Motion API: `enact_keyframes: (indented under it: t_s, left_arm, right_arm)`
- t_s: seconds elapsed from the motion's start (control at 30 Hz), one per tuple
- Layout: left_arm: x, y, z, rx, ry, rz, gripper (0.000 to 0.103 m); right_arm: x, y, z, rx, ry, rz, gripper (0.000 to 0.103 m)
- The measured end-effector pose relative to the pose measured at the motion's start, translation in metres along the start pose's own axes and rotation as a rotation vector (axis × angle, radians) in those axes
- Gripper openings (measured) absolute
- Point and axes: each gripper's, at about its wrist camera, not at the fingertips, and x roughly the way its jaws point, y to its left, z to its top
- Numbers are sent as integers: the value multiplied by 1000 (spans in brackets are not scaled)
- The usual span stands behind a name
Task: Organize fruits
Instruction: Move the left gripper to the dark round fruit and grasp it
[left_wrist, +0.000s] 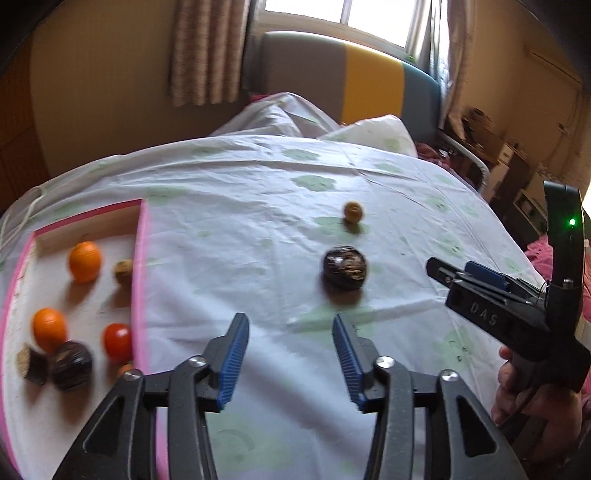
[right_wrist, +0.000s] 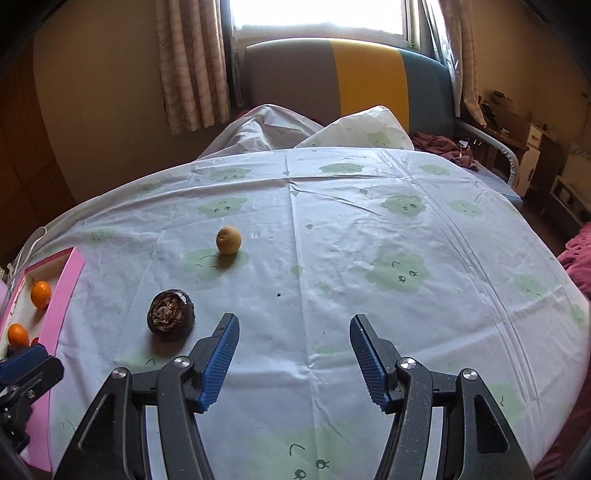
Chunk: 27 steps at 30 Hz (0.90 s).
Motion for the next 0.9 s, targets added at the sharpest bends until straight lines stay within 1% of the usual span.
enact_keyframes:
  t_s: [0.13, 0.3, 0.43, 0.47, 0.67, 0.7, 0.73, 0.77, 0.9]
  left_arm:
    - [24, -18, 11, 12, 31, -43, 54]
    - [48, -25, 26, -6, 62, -52, 54]
    - [60, -32, 37, 7, 63, -52, 54]
    - [63, -34, 38, 9, 66, -43, 54]
    - [81, -33, 39, -1, 96, -36, 54]
    - [84, -32, 37, -10, 100, -37, 54]
    - [82, -31, 37, -14, 85, -41, 52]
    - [82, -31, 36, -14, 77, -44, 44]
    - [78, -26, 32, -27, 57, -52, 44]
  right_arm:
    - [6, -6, -1, 13, 16, 2, 63]
    - [9, -9, -1, 13, 21, 13, 63]
    - [11, -11, 4, 21, 20, 22, 64]
    - [12, -12, 5, 25, 19, 25, 64]
    - [19, -18, 9, 34, 26, 20, 65]
    - [20, -18, 10, 31, 26, 20, 65]
    - [21, -18, 10, 28, 27, 20, 65]
    - [22, -18, 11, 27, 27, 20, 65]
    - [26, -14, 13, 21, 30, 28, 65]
